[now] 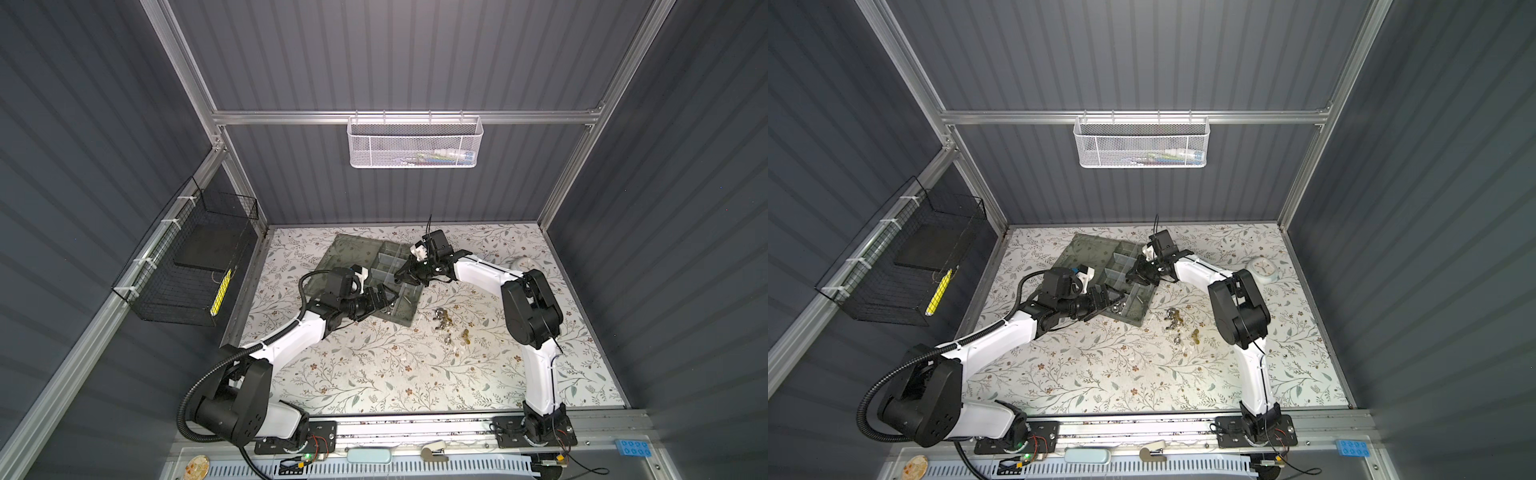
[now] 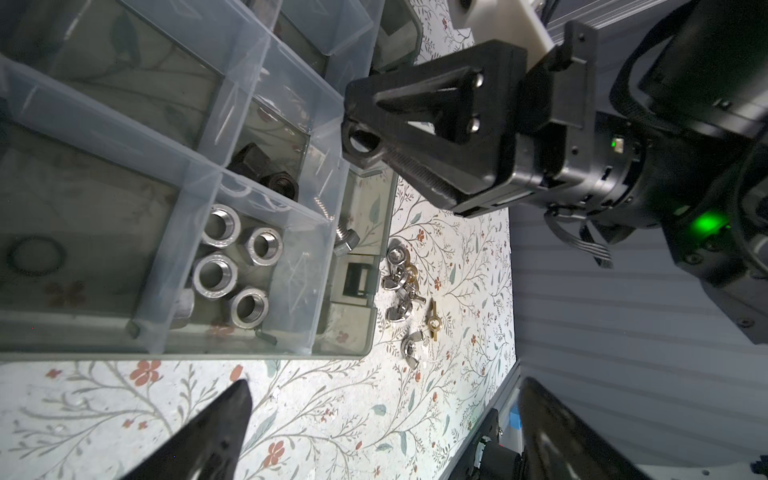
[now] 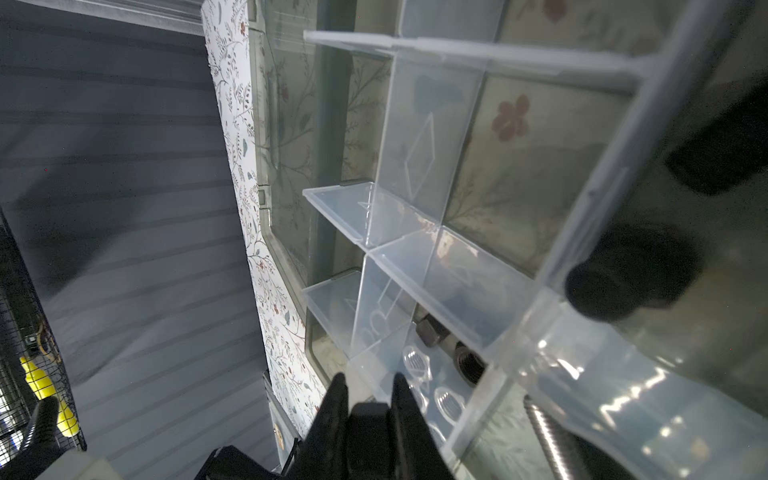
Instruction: Sort the screws and nuts into containers
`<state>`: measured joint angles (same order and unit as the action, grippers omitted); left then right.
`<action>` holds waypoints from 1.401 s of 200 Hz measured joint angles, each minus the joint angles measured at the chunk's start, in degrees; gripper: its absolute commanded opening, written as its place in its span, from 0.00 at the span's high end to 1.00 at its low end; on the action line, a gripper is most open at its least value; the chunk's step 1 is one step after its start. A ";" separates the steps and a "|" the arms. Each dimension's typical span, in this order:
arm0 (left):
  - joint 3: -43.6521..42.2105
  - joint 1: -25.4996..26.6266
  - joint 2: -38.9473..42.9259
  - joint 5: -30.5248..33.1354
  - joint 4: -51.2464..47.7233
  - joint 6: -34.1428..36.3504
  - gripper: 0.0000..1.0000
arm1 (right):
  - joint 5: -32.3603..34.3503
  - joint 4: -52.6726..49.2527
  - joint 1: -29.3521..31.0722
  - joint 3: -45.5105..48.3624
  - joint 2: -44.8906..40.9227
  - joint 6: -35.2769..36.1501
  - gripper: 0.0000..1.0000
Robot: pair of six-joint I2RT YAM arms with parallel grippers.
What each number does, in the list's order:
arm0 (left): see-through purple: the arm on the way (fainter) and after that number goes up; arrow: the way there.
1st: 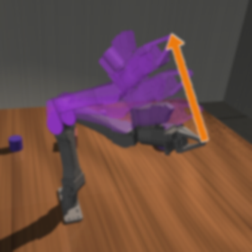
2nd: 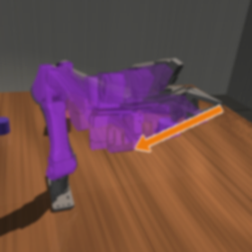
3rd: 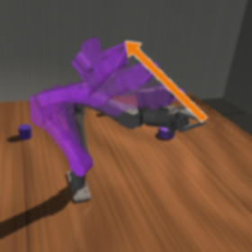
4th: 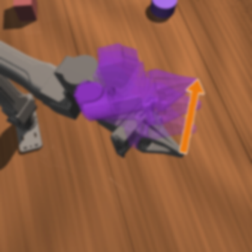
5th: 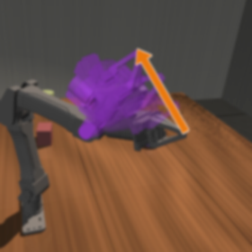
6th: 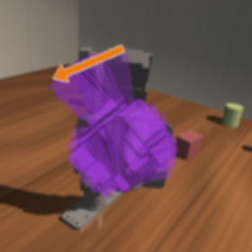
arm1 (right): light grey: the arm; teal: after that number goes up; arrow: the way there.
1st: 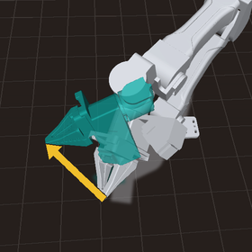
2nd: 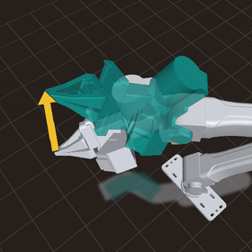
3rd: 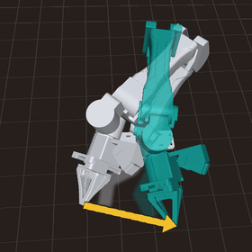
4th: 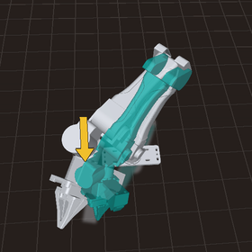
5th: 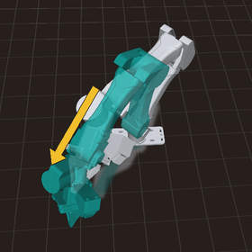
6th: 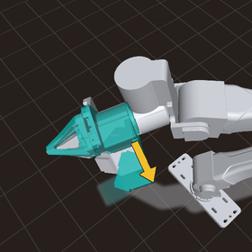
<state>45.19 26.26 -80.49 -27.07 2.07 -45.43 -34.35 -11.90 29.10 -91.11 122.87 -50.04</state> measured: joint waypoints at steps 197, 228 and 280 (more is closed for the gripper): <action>0.00 -0.11 2.38 0.02 -3.76 1.31 0.00 | 0.13 -1.09 0.96 -1.84 1.33 0.74 0.56; 0.11 0.00 4.24 0.04 -5.11 1.33 0.00 | 0.48 -1.46 0.94 -0.31 -2.73 1.36 0.48; 0.98 4.13 4.44 2.05 -6.23 1.31 0.00 | 3.23 -1.55 0.72 5.01 -12.66 3.43 0.19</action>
<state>46.17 30.39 -76.05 -25.02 -4.16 -44.12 -31.11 -13.45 29.82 -86.11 110.21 -46.61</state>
